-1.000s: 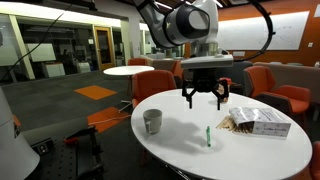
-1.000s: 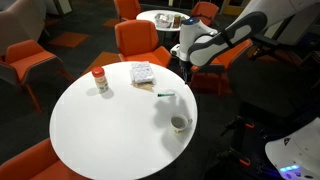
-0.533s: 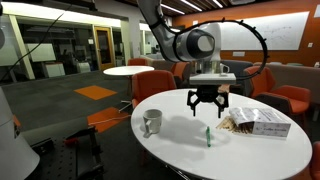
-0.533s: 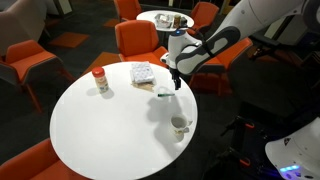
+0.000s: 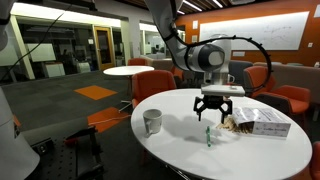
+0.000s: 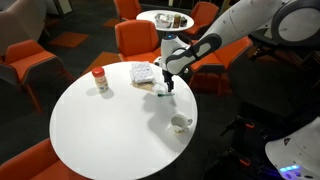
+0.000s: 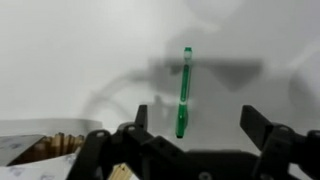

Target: Put the marker in the mug

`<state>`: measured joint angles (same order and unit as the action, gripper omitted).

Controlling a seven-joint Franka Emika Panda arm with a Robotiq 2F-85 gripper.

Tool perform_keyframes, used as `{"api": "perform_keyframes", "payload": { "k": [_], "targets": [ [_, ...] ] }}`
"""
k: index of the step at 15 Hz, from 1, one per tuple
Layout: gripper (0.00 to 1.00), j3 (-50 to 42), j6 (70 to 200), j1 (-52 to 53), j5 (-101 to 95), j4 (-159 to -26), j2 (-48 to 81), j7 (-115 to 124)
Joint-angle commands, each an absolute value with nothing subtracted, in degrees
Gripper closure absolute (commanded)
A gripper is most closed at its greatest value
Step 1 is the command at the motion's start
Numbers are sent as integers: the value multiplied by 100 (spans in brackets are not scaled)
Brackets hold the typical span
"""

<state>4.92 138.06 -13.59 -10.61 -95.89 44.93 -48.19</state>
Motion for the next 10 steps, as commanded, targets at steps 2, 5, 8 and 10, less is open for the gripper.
{"api": "perform_keyframes", "payload": {
  "k": [2, 5, 8, 10],
  "targets": [
    [0, 444, 13675, -1210, -1067, -9246, 4821, -4686],
    [8, 388, 13682, -1111, -1114, -9078, 5047, -4499],
    [21, 382, 13627, -1053, -1150, -8877, 5242, -4502],
    [33, 363, 13581, -1019, -1161, -8700, 5387, -4479]
  ]
}}
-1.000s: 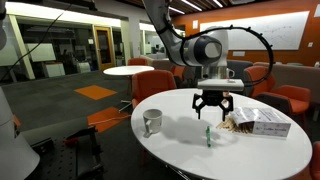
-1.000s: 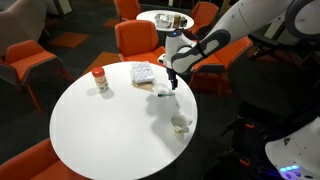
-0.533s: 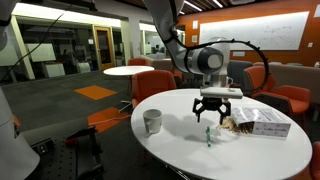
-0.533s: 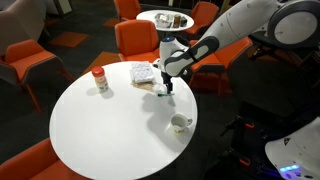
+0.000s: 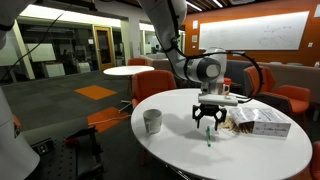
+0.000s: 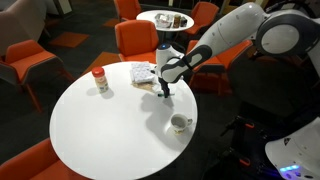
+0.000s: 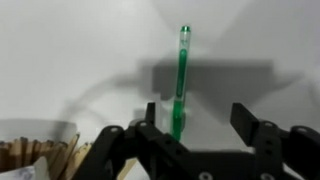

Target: Put the marker in the mug

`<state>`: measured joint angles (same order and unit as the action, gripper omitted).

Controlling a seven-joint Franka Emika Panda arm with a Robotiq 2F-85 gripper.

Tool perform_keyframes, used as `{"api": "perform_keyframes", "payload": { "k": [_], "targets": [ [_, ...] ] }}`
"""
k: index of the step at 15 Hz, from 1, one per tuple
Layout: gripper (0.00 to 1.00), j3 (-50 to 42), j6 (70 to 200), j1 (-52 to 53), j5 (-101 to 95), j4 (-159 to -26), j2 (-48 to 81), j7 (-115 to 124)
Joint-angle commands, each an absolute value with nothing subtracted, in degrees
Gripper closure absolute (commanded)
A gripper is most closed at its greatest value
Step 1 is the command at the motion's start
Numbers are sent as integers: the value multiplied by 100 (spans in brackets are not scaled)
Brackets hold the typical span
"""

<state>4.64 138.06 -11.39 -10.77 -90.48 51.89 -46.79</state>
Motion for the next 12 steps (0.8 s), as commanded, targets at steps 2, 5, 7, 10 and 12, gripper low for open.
{"api": "perform_keyframes", "payload": {
  "k": [2, 5, 7, 10, 12],
  "targets": [
    [36, 351, 13530, -1002, -1162, -8545, 5501, -4471],
    [64, 324, 13471, -979, -1175, -8344, 5638, -4457],
    [69, 324, 13427, -975, -1177, -8258, 5701, -4485],
    [95, 338, 13416, -964, -1180, -8189, 5743, -4514],
    [100, 350, 13420, -954, -1183, -8179, 5743, -4535]
  ]
}}
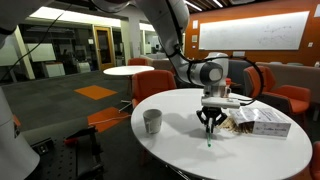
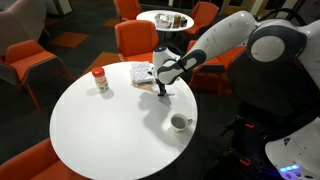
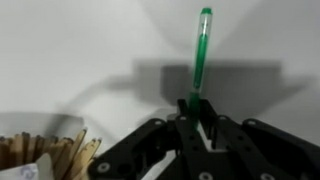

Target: Put the marker in the mug

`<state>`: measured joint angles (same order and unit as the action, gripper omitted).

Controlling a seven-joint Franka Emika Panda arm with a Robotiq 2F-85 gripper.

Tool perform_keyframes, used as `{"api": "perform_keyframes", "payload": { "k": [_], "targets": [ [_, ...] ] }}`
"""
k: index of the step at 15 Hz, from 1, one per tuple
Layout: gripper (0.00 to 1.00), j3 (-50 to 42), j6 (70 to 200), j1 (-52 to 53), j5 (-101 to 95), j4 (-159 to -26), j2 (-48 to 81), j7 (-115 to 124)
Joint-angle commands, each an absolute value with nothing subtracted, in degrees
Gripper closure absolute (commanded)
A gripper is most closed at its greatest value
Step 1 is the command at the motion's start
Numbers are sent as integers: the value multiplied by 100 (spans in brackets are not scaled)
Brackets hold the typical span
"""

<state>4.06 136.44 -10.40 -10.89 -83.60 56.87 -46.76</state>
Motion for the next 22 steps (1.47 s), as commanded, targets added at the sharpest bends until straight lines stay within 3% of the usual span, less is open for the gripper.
{"api": "perform_keyframes", "payload": {
  "k": [1, 11, 22],
  "targets": [
    [100, 350, 13434, -941, -1187, -8206, 5719, -4527],
    [100, 701, 13761, -987, -1175, -9004, 4968, -4981],
    [100, 2244, 14557, -1916, 38, -11756, 3016, -8383]
  ]
}}
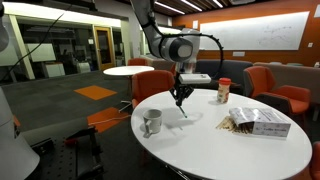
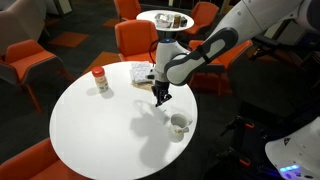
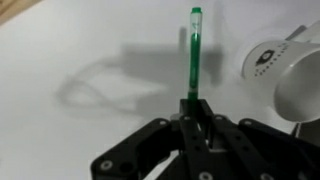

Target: Put the marker in the mug

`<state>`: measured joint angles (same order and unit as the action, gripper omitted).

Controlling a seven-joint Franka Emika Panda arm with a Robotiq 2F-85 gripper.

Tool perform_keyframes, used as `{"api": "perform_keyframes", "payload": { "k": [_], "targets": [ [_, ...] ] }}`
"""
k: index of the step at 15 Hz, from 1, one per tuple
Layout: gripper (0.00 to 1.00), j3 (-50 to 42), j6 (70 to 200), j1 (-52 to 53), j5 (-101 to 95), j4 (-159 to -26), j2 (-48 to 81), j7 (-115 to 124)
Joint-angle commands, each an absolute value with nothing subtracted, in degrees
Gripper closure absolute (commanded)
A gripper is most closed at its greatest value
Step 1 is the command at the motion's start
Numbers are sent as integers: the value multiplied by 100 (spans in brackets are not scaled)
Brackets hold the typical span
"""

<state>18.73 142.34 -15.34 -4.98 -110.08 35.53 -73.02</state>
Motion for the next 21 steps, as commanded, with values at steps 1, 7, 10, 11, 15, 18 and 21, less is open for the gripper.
{"api": "perform_keyframes", "payload": {
  "k": [1, 7, 10, 11, 15, 18, 21],
  "targets": [
    [100, 2390, 14574, -2058, 334, -11955, 2880, -8879],
    [100, 2704, 13586, -2750, 2704, -12286, 2246, -12333],
    [100, 2198, 12534, -2620, 3504, -12088, 2196, -13685],
    [100, 1995, 12165, -2535, 3635, -12000, 2245, -14013],
    [100, 1329, 10607, -2205, 3772, -11646, 2430, -14864],
    [100, 966, 9481, -1954, 3654, -11194, 2770, -15138],
    [100, 1399, 8620, -2313, 3340, -10667, 3290, -14926]
  ]
}}
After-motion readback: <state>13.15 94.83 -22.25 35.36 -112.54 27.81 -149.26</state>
